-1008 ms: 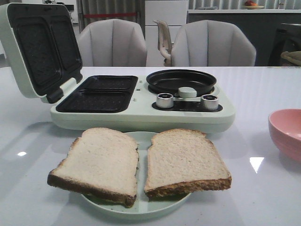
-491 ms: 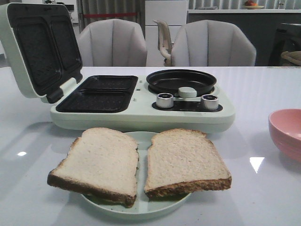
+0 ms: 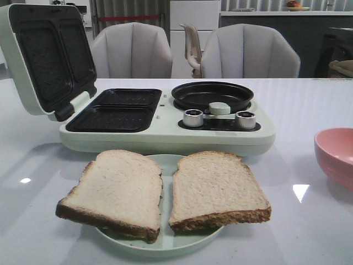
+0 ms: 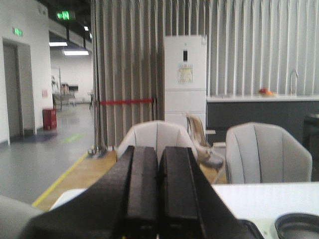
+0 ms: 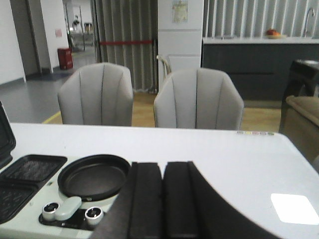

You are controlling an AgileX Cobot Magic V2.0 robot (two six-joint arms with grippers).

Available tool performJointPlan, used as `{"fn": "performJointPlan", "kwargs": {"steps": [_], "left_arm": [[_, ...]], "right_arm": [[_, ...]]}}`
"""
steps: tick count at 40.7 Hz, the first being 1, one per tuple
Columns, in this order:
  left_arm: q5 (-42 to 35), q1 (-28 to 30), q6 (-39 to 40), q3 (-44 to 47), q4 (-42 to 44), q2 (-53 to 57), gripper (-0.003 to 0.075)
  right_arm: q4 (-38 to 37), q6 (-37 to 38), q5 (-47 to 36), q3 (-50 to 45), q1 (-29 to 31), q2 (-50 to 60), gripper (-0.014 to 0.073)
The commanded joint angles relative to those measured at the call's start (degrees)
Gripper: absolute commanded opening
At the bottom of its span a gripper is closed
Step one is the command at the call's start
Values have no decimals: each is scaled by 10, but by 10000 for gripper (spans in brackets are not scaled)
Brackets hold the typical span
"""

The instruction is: Make breakfast with bread and shrimp

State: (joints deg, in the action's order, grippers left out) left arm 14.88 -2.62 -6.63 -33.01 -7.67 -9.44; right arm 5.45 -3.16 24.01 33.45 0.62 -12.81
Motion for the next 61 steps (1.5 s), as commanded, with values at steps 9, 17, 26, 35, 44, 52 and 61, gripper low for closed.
{"fn": "performJointPlan", "kwargs": {"steps": [9,17,26,35,44,52,61], "left_arm": [[104,1,3,-88,-3,-129,100],[176,1,3,-88,-4,-184,100],[180,1,3,-88,-4,-227,113],[195,1,-29,-88,-4,-246,553],[206,-51,-109,-81,-23,-267,616],[181,-175,-206,-43,-24,-304,561],[129,-336,-259,10,72,-360,548]], "right_arm": [[-7,-5,93,74,-1,-156,34],[-7,-5,139,74,-1,-229,34],[-7,-5,141,74,-1,-285,97],[-7,-5,142,74,-1,-293,477],[-7,-5,142,74,-1,-292,506],[-7,-5,142,74,-1,-292,506],[-7,-5,142,74,-1,-292,506]]}}
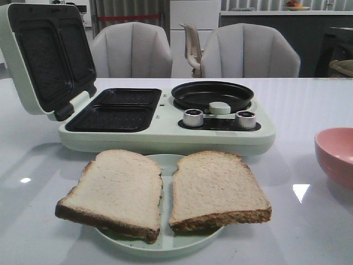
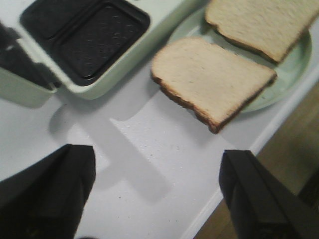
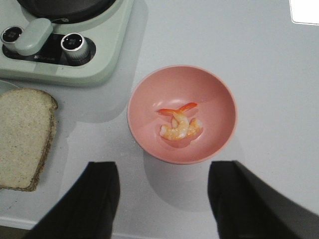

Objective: Make breakfast with bread and shrimp
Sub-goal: 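Grasp the bread slice nearer the left gripper and lift it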

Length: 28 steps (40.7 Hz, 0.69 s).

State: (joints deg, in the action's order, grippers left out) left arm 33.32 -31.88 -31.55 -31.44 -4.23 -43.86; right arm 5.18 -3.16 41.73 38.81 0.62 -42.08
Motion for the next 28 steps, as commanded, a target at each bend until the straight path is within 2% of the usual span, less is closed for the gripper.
{"fn": "performJointPlan", "kwargs": {"steps": [1,4,7,13,15,20,28], "left_arm": [[-55,-64,-8,-2,54,-23,548],[-58,-116,11,0,94,-53,548],[-59,-165,66,0,184,-89,548],[-54,-250,248,0,429,-173,526],[-53,-270,294,0,485,-201,525],[-53,-290,354,-1,590,-268,518],[-48,-285,418,-30,653,-358,515]], "right_arm": [[-4,-5,-35,21,-1,0,506],[-4,-5,-35,21,-1,0,506],[-4,-5,-35,21,-1,0,506],[-4,-5,-35,21,-1,0,506],[-4,-5,-35,21,-1,0,506],[-4,-5,-35,21,-1,0,506],[-4,-5,-35,21,-1,0,506]]}}
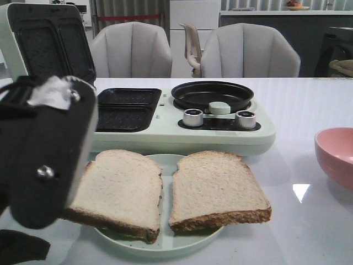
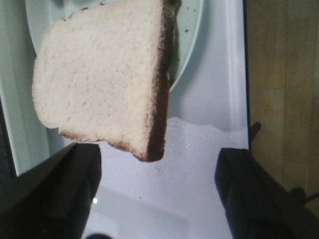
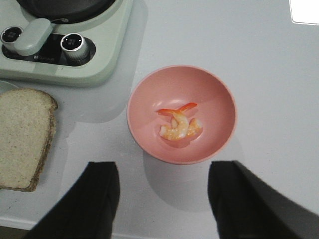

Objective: Make breakfast with bread and shrimp
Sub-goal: 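Grasp the bread slice nearer the left gripper and lift it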

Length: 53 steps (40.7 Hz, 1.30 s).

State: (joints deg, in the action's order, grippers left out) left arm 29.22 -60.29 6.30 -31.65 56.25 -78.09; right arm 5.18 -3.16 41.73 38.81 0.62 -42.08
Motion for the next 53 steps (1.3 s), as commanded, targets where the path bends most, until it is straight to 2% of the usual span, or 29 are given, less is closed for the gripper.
{"fn": "performJointPlan", "kwargs": {"steps": [1,6,14,21,28,37,44,53], "left_arm": [[-7,1,53,-32,60,-26,511],[0,4,81,-53,103,-67,470],[42,4,81,-84,110,-113,391],[66,2,81,-91,104,-116,268],[89,2,81,-91,79,-111,94],[114,-35,79,-91,55,-33,100],[135,-51,79,-91,97,51,100],[125,5,81,-98,214,77,100]], "right_arm": [[-4,-5,-35,21,-1,0,506],[-4,-5,-35,21,-1,0,506],[-4,-5,-35,21,-1,0,506],[-4,-5,-35,21,-1,0,506],[-4,-5,-35,21,-1,0,506],[-4,-5,-35,21,-1,0,506],[-4,-5,-35,21,-1,0,506],[-4,-5,-35,21,-1,0,506]]}}
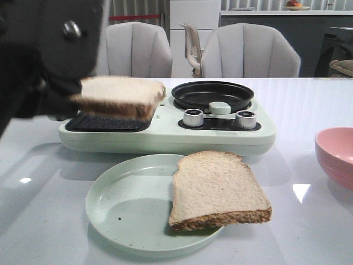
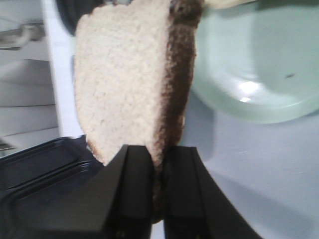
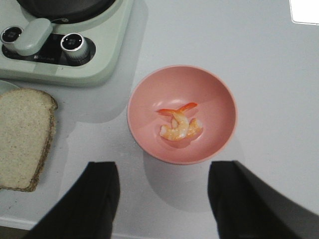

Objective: Make breakfast with bread and shrimp
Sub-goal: 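Grasp the bread slice nearer the left gripper and lift it, then lower the bread onto the sandwich maker plate and release with left gripper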

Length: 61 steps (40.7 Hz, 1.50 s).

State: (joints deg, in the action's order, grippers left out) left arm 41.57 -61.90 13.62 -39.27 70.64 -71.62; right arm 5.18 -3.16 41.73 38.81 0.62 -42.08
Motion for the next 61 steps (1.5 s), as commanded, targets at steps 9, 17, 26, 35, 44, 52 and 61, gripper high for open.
{"fn": "performJointPlan", "kwargs": {"steps": [9,17,26,35,44,52,61], "left_arm": [[-116,149,39,-78,142,-40,100],[-199,235,39,-168,155,-130,100],[-227,293,39,-274,177,-245,100],[-228,336,38,-382,180,-359,100],[-227,366,32,-461,180,-437,102],[-257,374,32,-470,180,-447,286],[-255,374,32,-470,180,-446,477]], "right_arm": [[-4,-5,-35,21,-1,0,506],[-4,-5,-35,21,-1,0,506],[-4,-5,-35,21,-1,0,506],[-4,-5,-35,21,-1,0,506],[-4,-5,-35,21,-1,0,506],[-4,-5,-35,21,-1,0,506],[-4,-5,-35,21,-1,0,506]]}}
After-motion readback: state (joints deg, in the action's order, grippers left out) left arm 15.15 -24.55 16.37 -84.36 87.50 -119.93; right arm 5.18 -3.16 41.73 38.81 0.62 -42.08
